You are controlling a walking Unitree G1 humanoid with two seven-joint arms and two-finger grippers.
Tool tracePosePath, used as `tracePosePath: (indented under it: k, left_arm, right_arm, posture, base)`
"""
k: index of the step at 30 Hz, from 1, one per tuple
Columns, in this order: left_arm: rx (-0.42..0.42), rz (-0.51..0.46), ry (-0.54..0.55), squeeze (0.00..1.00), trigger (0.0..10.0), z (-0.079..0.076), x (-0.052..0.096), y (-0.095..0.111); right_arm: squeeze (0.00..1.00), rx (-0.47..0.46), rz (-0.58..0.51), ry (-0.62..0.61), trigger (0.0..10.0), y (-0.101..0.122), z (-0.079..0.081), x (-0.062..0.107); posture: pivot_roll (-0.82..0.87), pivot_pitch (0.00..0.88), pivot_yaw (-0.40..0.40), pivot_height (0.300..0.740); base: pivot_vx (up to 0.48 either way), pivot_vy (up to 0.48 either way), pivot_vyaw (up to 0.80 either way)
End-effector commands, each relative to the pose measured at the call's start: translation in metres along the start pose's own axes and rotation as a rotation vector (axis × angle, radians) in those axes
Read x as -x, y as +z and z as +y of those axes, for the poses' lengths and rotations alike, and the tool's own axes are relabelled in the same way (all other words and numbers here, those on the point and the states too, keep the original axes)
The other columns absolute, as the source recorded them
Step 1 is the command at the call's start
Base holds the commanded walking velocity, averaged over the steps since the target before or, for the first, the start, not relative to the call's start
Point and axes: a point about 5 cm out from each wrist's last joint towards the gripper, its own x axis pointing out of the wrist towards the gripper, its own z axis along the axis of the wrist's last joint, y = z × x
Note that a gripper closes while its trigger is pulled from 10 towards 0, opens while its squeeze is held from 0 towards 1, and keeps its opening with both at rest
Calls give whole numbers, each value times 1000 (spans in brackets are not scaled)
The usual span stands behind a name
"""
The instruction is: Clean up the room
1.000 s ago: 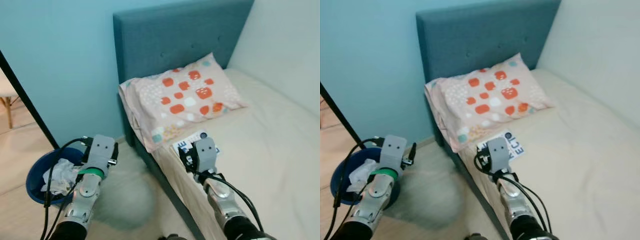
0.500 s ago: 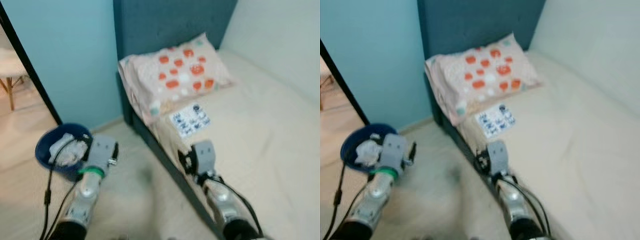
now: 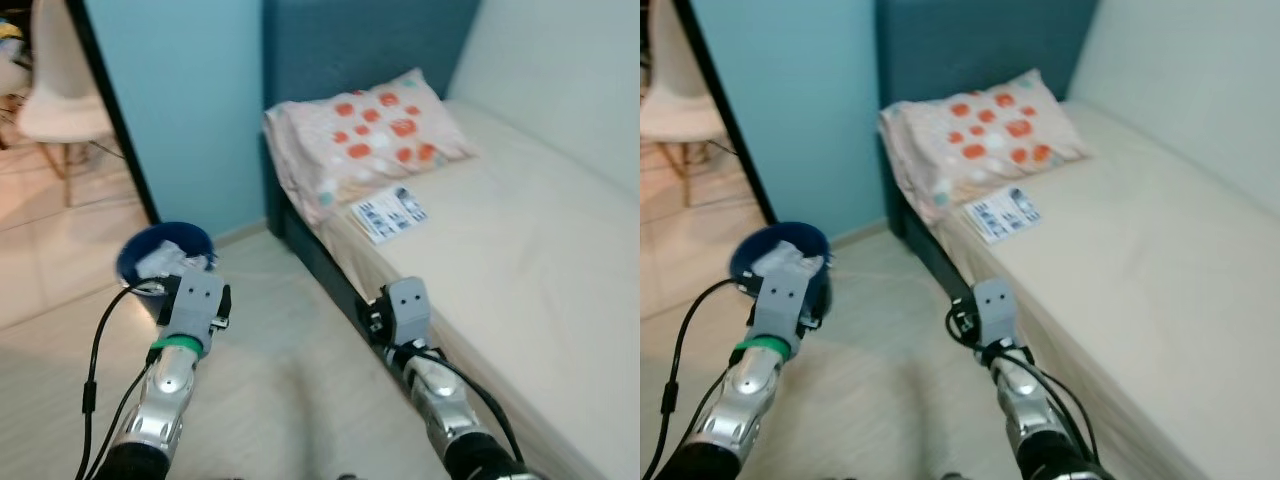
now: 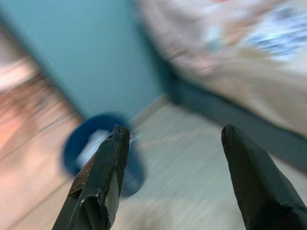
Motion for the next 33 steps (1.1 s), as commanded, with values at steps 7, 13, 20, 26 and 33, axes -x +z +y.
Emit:
tracePosePath:
  k: [7, 13, 20, 26, 33]
  left_arm:
    - [27, -23, -5, 0, 10000, -2, -6, 13]
    - [53, -56, 0, 0, 10000, -2, -13, 28]
    - [71, -84, 0, 0, 10000, 1, -17, 39]
    - [63, -139, -4, 0, 10000, 1, -20, 50]
    - [58, -142, -8, 0, 10000, 0, -20, 51]
  right_arm:
    - [0, -15, -2, -17, 10000, 1, -3, 0]
    - [0, -2, -57, -27, 10000, 15, -9, -6]
    - [0, 3, -108, -40, 10000, 27, -13, -10]
    - [0, 3, -141, -55, 10000, 34, -16, -11]
    - [0, 3, -154, -58, 10000, 36, -17, -11]
  posture:
    - [-38, 11, -16, 740]
    - [-41, 10, -14, 740]
    - [-45, 10, -12, 740]
    - [-49, 9, -10, 740]
    - [-52, 9, -9, 740]
  base:
    - [0, 0, -800]
    - [0, 0, -800]
    - [0, 0, -800]
    - [0, 0, -800]
    - [0, 0, -800]
